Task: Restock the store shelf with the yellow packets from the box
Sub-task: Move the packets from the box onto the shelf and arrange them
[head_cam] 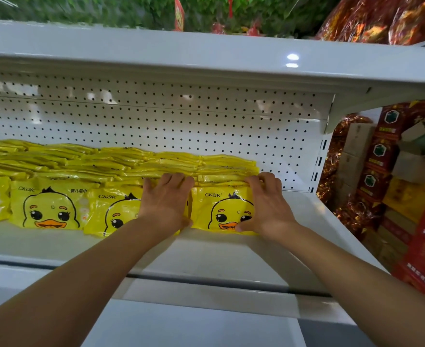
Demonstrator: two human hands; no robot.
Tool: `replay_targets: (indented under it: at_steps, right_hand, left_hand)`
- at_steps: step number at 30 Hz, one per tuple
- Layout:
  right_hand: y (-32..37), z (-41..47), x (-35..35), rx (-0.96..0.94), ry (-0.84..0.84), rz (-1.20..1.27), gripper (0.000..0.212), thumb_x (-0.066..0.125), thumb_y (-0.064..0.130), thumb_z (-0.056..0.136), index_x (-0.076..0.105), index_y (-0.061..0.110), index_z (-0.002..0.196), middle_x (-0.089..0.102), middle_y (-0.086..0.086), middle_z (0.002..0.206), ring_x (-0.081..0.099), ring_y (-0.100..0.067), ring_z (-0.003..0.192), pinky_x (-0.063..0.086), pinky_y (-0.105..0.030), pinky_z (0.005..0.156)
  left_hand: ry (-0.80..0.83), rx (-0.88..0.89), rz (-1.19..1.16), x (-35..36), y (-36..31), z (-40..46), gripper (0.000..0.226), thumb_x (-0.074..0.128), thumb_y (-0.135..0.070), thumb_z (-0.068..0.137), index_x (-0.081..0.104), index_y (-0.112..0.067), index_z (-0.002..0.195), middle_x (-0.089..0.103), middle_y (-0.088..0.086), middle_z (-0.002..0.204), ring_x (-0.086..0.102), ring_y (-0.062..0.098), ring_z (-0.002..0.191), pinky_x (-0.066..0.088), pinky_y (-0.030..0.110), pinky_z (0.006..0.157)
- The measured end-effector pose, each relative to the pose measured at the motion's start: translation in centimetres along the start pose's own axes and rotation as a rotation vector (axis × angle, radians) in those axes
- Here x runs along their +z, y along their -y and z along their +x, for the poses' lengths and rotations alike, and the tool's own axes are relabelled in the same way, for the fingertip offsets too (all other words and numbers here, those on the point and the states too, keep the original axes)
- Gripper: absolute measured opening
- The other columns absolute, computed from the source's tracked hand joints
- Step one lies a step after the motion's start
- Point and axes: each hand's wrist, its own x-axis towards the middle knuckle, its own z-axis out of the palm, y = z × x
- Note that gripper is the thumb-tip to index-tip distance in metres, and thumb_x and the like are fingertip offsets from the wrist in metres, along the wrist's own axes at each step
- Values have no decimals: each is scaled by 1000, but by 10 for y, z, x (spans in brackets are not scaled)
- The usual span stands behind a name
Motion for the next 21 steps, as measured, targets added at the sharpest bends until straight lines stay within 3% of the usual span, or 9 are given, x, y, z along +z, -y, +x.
replay_targets:
  at_steps: [2,4,8,12,15,18,21]
  right_hand:
    - [-2,-3,-3,39,-5,66,114,88,43,49,23,26,141,13,-4,144,11,-24,136,32,-37,109]
    - [-4,-5,-7,131,8,141,121,88,41,52,13,27,146,7,-6,147,11,-27,138,30,-40,110]
    - [-2,-7,-7,237,139,164,121,87,29,59,4,28,147,14,-12,144,44,-33,125,43,-40,98]
    - [2,-10,-4,229,85,91,110,86,25,62,12,26,144,24,-11,134,55,-37,111,47,-41,89]
    - [3,-12,-2,208,43,75,105,86,27,61,17,24,141,26,-11,127,58,-38,102,51,-44,85]
    - [1,-12,-2,202,50,93,109,87,27,60,15,25,142,25,-10,129,56,-37,107,50,-43,87]
    - [-4,-16,-1,217,50,181,121,87,30,59,4,26,147,19,-9,138,49,-31,118,45,-40,93]
  left_hand:
    - [11,-3,-60,-2,1,-1,89,72,-52,71,21,-33,141,26,-8,147,22,18,138,21,48,108]
    - [28,17,-99,-3,5,-2,91,70,-51,73,16,-38,145,21,-10,150,15,17,141,13,50,112]
    - [64,60,-128,-2,11,-3,84,66,-42,81,14,-41,146,17,-17,152,8,16,141,6,51,114]
    - [18,66,-109,0,9,-2,83,68,-43,78,19,-35,145,22,-10,146,15,19,137,12,50,113]
    - [-60,72,-111,6,8,-3,87,73,-45,72,23,-31,142,26,-4,138,25,20,130,20,43,111]
    - [-106,80,-184,6,11,-6,98,76,-51,64,21,-30,143,25,-2,140,25,21,130,18,38,109]
    - [-138,73,-210,2,17,-16,109,78,-58,58,12,-34,142,18,-2,148,17,21,138,10,45,113]
